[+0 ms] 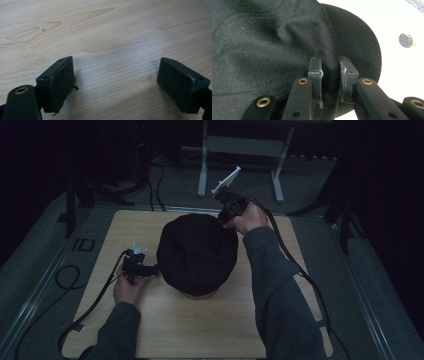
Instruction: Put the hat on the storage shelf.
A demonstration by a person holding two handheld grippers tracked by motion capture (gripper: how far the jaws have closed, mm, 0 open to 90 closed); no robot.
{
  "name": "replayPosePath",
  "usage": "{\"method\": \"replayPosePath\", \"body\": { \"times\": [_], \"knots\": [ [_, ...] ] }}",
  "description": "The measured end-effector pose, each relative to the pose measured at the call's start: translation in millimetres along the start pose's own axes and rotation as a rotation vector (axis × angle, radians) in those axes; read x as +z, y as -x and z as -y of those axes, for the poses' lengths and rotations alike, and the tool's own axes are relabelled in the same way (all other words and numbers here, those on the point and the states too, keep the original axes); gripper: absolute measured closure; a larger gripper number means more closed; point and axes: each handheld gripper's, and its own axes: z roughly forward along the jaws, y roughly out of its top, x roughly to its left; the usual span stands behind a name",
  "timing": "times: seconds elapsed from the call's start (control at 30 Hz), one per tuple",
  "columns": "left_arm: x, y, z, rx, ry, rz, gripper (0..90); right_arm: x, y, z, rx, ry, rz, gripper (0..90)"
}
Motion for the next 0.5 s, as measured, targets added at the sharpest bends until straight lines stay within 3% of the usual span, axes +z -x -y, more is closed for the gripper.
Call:
{"method": "replayPosePath", "body": {
  "times": [0.5],
  "knots": [
    [0.0, 0.1, 0.0, -0.001, 0.000, 0.001, 14.1, 5.0, 7.8, 4.0, 0.011, 0.028, 0.017, 64.4]
  ]
}}
